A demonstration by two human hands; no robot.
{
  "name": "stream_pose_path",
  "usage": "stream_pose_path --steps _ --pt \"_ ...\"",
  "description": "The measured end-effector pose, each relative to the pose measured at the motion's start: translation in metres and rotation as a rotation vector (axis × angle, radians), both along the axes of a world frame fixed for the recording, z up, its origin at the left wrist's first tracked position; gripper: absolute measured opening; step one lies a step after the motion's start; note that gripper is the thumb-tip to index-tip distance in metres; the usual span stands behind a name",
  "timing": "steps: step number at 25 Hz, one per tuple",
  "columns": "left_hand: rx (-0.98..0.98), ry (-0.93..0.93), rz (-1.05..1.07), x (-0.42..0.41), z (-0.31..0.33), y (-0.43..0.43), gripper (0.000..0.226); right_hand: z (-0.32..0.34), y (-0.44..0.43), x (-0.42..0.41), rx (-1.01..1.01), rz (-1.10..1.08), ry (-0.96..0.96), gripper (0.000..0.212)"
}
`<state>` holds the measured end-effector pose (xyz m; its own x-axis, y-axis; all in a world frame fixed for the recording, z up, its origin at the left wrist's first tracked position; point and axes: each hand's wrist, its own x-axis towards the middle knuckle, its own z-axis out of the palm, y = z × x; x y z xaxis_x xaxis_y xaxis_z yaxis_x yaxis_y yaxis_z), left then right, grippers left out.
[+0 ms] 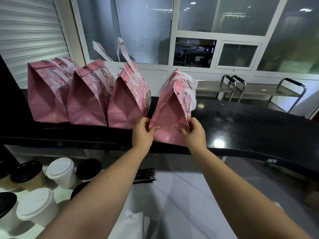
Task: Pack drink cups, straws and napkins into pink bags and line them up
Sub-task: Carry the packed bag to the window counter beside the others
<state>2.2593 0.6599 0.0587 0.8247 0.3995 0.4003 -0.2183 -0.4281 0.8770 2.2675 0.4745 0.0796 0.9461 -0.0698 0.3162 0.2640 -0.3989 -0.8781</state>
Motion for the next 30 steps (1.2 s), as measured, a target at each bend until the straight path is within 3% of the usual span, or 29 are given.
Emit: stream_pose_path --steps 4,13,16,20,25,28,30 --pt "0.059 0.086 0.019 -0.019 -0.021 0.007 0.028 -0.02 -0.015 -0.011 -0.073 0.015 0.062 0.029" --pt "0.005 0.239 0.218 0.003 0.009 0.021 0.016 -0.003 0.021 0.025 -0.184 0.032 0.101 0.01" --pt "0.052 0.163 0.22 -0.006 0.014 0.016 0.018 -0.003 0.011 0.021 -0.193 0.061 0.07 0.016" --pt "0.354 -0.056 0.095 -0.015 0.045 0.001 0.018 0.036 -0.008 0.023 -0.259 0.054 -0.125 0.024" --pt "0.849 -0.064 -0.066 -0.022 0.075 -0.017 0.028 0.066 -0.025 -0.002 -0.601 0.207 -0.276 0.024" --pt "0.939 -0.077 -0.137 -0.028 0.087 -0.037 0.034 0.075 -0.049 -0.029 -0.899 0.1 -0.287 0.03" --pt "0.983 -0.142 -0.212 -0.029 0.106 -0.059 0.036 0.093 -0.071 -0.052 -0.95 -0.051 -0.271 0.031"
